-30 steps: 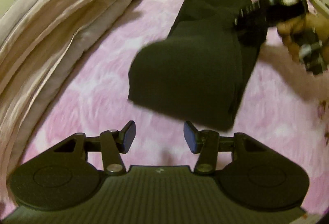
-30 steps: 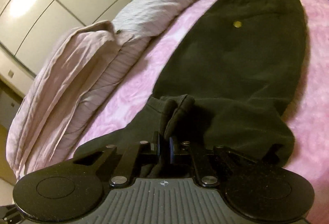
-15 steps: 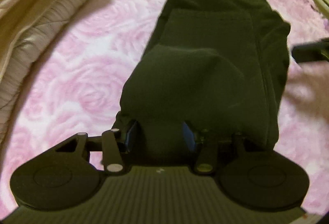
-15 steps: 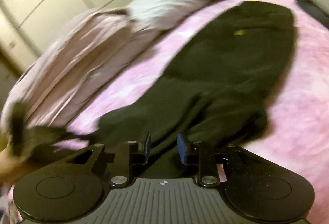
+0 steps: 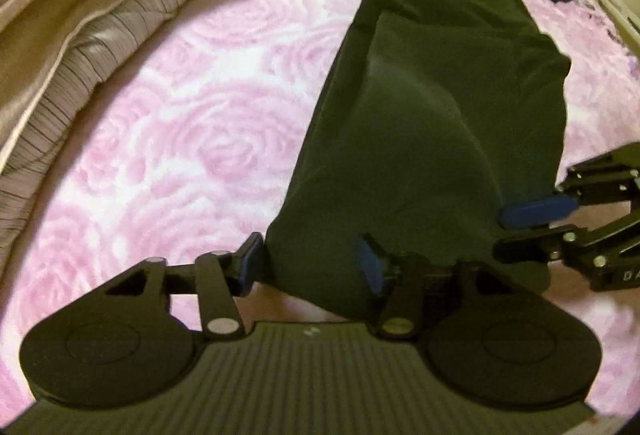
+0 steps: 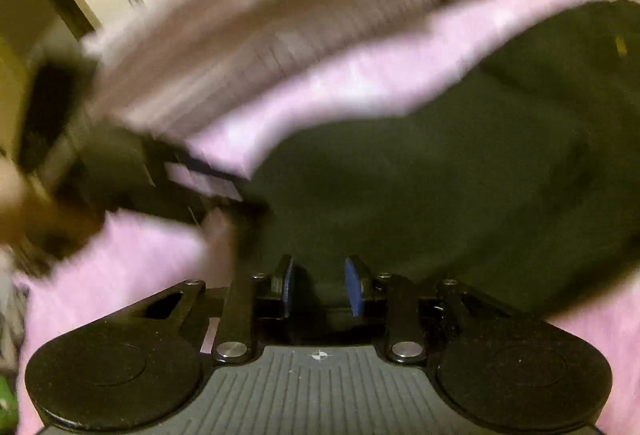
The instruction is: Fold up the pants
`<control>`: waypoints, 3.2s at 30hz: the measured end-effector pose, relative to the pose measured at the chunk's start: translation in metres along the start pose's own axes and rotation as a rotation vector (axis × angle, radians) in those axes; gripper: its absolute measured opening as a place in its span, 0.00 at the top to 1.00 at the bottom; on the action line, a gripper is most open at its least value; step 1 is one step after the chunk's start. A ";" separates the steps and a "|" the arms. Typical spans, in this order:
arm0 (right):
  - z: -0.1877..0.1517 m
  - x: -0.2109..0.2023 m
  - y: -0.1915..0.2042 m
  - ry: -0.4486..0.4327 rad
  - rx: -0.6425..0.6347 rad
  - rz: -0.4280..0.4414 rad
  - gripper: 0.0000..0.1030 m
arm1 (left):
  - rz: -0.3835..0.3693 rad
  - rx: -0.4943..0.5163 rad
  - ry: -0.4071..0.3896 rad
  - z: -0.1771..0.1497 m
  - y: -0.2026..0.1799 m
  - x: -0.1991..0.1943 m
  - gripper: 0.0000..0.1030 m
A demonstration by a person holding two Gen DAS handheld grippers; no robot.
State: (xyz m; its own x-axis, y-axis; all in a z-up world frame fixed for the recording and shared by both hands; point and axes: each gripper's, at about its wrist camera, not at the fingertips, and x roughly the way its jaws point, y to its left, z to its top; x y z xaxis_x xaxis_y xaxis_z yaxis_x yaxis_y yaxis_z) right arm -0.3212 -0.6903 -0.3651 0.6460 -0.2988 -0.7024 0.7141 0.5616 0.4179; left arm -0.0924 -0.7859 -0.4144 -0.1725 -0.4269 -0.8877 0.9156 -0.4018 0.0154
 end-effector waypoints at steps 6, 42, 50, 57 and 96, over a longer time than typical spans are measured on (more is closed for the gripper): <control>0.003 -0.032 -0.004 -0.042 0.075 0.004 0.70 | 0.013 -0.001 -0.004 -0.002 0.004 -0.016 0.52; -0.188 -0.142 0.041 0.391 0.334 0.154 0.89 | -0.265 0.051 -0.039 -0.215 -0.103 -0.193 0.50; -0.226 -0.170 0.025 0.396 0.295 0.147 0.88 | -0.490 -0.115 -0.005 -0.215 -0.140 -0.154 0.50; -0.229 -0.197 0.025 0.279 0.274 0.145 0.44 | -0.542 -0.160 -0.009 -0.174 -0.138 -0.131 0.50; -0.132 -0.144 -0.017 -0.037 0.065 -0.083 0.68 | -0.425 0.001 -0.069 -0.075 -0.147 -0.060 0.83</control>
State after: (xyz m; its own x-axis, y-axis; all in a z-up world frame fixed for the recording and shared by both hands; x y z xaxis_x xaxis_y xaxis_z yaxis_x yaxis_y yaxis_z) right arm -0.4618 -0.5548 -0.3467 0.5924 -0.3711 -0.7151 0.7810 0.4824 0.3966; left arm -0.1896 -0.6404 -0.3974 -0.5577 -0.2764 -0.7827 0.7576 -0.5547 -0.3440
